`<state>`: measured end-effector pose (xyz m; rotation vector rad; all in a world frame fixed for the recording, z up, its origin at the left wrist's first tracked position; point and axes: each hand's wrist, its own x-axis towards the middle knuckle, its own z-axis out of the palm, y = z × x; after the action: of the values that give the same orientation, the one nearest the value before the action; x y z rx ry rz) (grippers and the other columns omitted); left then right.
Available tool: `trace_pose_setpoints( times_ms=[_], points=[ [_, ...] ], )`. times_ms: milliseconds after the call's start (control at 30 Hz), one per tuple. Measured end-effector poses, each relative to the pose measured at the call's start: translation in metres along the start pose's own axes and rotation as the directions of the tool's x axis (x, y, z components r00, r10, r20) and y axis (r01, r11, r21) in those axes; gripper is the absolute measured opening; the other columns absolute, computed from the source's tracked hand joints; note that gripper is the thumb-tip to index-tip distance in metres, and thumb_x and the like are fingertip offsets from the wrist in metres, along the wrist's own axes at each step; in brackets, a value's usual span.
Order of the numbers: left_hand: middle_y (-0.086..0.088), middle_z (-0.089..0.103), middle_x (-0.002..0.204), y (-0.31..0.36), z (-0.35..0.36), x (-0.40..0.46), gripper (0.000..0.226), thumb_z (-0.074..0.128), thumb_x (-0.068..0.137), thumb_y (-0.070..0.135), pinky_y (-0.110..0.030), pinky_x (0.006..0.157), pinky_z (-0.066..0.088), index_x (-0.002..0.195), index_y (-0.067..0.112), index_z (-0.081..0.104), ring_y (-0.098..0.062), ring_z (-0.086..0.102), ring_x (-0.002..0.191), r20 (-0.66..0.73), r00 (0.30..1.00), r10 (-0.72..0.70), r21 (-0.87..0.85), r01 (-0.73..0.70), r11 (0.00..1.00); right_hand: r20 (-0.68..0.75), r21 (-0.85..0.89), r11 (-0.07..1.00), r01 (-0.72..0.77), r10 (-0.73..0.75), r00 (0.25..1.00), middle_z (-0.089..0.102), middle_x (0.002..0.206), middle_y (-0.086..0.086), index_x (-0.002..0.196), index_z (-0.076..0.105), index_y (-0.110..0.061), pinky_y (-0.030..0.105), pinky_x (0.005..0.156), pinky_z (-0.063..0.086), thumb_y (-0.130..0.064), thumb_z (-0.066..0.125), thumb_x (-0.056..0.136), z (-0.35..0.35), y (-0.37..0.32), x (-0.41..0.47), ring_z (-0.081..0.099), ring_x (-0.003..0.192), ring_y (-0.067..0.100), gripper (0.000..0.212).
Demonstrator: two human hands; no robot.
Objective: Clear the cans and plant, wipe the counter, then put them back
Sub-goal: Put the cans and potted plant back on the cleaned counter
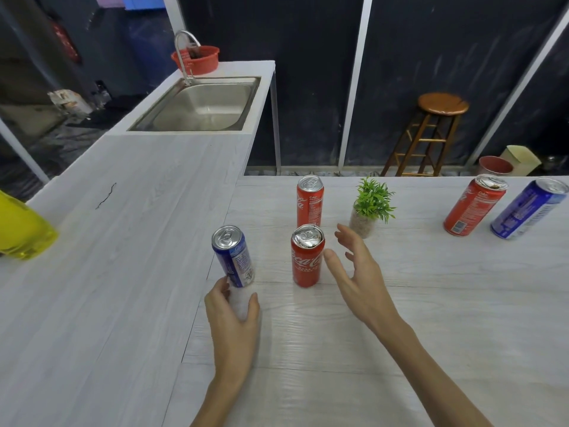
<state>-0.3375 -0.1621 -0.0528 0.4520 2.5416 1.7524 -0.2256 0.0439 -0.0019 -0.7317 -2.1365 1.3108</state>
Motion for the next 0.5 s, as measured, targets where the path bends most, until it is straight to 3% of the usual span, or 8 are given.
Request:
trace_pose_setpoints(
  times_ms=[267, 400, 500],
  points=[
    [0.014, 0.057, 0.133, 0.015, 0.015, -0.027, 0.045, 0.071, 0.095, 0.02, -0.034, 0.108, 0.046, 0.136, 0.027, 0.052, -0.006, 0.053, 0.127, 0.146, 0.988, 0.041, 0.024, -0.045, 0.999, -0.034, -0.021, 0.998, 0.055, -0.056, 0.998, 0.05, 0.155, -0.01, 0.156, 0.038, -0.03, 0.041, 0.12, 0.043, -0.06, 0.043, 0.105, -0.012, -0.005, 0.022, 0.046, 0.142, 0.0, 0.059],
    [0.021, 0.054, 0.139, 0.025, 0.019, -0.017, 0.046, 0.067, 0.098, 0.025, -0.024, 0.11, 0.042, 0.141, 0.028, 0.052, 0.003, 0.05, 0.131, 0.231, 0.971, 0.056, 0.064, -0.072, 0.995, -0.026, -0.087, 0.991, 0.098, -0.101, 0.995, 0.048, 0.157, -0.009, 0.158, 0.036, -0.029, 0.033, 0.117, 0.042, -0.052, 0.047, 0.106, -0.015, -0.006, 0.039, 0.045, 0.142, 0.002, 0.058],
    [0.027, 0.051, 0.142, 0.03, 0.023, -0.01, 0.048, 0.066, 0.099, 0.029, -0.009, 0.104, 0.037, 0.145, 0.033, 0.05, 0.011, 0.045, 0.133, 0.264, 0.964, 0.035, 0.059, -0.052, 0.997, -0.021, -0.114, 0.986, 0.118, -0.122, 0.992, 0.046, 0.157, -0.01, 0.158, 0.034, -0.029, 0.032, 0.116, 0.043, -0.048, 0.052, 0.106, -0.015, -0.005, 0.053, 0.044, 0.141, 0.001, 0.059]
  ],
)
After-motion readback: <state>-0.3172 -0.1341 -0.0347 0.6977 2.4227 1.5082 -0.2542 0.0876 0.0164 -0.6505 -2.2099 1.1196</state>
